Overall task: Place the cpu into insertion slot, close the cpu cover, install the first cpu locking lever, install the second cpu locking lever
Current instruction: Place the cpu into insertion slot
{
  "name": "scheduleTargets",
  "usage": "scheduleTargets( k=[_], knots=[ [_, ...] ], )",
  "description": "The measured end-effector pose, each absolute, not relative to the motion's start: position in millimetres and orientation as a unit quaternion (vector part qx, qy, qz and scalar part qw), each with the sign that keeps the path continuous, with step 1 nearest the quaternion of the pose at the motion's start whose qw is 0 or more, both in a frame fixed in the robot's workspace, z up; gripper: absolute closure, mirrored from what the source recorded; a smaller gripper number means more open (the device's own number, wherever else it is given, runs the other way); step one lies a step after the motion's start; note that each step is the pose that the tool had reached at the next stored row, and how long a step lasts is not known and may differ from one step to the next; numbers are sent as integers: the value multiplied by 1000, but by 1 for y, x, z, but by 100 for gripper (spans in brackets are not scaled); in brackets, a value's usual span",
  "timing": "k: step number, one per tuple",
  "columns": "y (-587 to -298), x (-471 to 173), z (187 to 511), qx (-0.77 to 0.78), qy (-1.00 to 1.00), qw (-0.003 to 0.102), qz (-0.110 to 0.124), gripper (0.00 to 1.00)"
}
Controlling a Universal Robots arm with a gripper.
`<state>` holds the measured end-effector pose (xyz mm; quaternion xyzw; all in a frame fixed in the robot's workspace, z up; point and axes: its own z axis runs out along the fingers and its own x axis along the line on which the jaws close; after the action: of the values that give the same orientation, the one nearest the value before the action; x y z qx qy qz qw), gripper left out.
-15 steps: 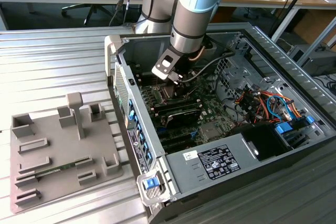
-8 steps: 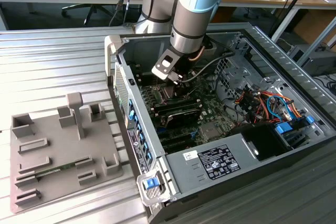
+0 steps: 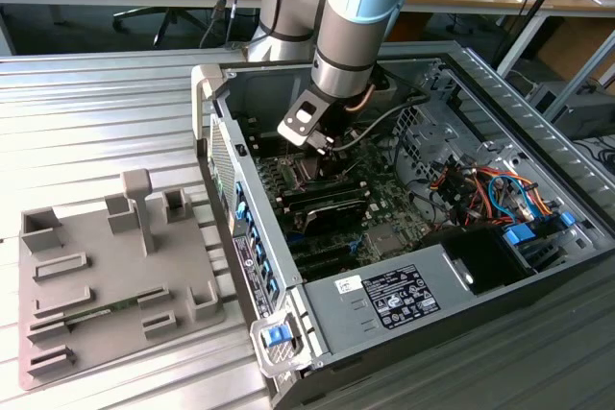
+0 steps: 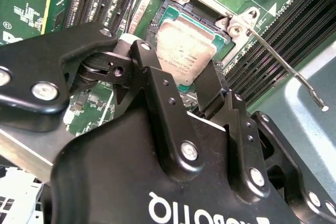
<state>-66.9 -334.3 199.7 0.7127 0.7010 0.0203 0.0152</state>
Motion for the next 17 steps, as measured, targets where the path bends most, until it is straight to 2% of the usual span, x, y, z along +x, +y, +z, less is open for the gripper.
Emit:
scheduleTargets(
  k=[2,4,13,14,16,17],
  knots=[
    [-334,-67,199,713,701,15,21,45],
    [-334,-67,200,713,701,15,20,33],
    [-334,-67,217,713,701,15,21,33],
    [-334,-67,217,713,701,15,20,35],
    [-334,-64,217,713,701,12,17,48],
    [-334,-63,215,713,701,10,15,48]
  ],
)
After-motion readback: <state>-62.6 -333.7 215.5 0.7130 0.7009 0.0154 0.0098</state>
